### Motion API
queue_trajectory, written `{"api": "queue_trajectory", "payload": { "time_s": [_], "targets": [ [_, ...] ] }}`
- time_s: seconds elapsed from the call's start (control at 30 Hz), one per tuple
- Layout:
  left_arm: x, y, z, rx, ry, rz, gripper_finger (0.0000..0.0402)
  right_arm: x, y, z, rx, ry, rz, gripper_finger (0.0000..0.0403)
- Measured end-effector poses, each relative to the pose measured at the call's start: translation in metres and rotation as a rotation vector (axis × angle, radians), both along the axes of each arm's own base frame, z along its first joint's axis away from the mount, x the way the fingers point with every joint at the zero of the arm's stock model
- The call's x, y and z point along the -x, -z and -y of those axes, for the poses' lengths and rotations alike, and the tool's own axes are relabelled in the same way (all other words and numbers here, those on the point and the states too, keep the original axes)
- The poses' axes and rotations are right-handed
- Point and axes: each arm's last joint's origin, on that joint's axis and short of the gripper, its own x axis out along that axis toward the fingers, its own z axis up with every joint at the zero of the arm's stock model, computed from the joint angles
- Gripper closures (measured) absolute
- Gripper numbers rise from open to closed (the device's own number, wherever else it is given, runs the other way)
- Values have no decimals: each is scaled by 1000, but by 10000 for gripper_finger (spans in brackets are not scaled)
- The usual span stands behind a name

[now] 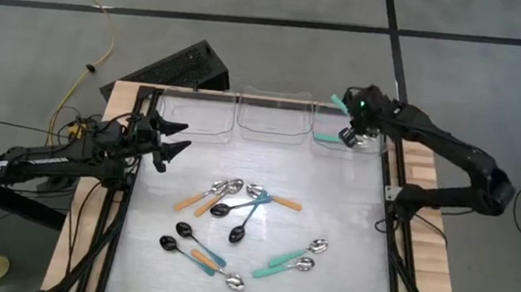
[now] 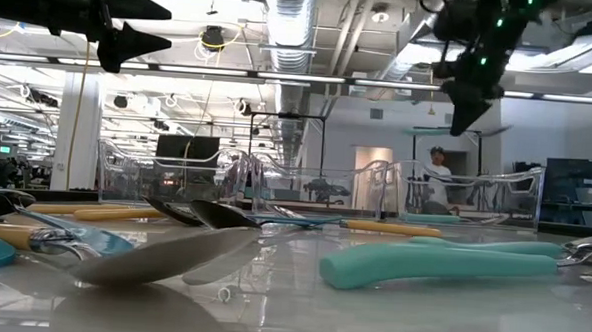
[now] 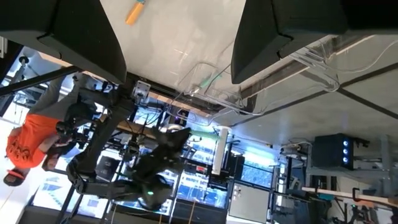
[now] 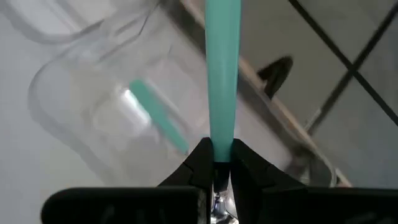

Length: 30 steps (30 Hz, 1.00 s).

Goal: Sort silverware by color (type)
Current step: Put the middle left light blue spoon into the top right transparent bin

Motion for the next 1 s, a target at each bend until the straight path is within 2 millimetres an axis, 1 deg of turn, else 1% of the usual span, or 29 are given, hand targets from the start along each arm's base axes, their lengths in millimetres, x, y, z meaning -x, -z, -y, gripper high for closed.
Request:
{"api": "queue_trajectory", "payload": {
  "time_s": [0.17, 0.3, 0.37, 0.5, 0.67, 0.87, 1.0],
  "targets": [
    [0, 0, 0, 1, -3, -1, 124, 8, 22, 19, -29, -74, -29, 348],
    [0, 0, 0, 0, -5, -3, 124, 13, 48, 29, -79, -91, -86, 348],
    [0, 0, 0, 0, -13, -3, 124, 12, 56, 36, -75, -80, -79, 348],
    [0, 0, -1, 5, -23, -2, 124, 11, 80, 45, -126, -59, -119, 348],
    [0, 0, -1, 6, -24, -2, 124, 4, 103, 58, -163, -52, -146, 343],
    [0, 0, -1, 7, -25, -2, 124, -2, 122, 64, -215, -65, -168, 335],
    [0, 1, -1, 7, -26, -3, 124, -3, 124, 65, -230, -67, -157, 334]
  ]
}}
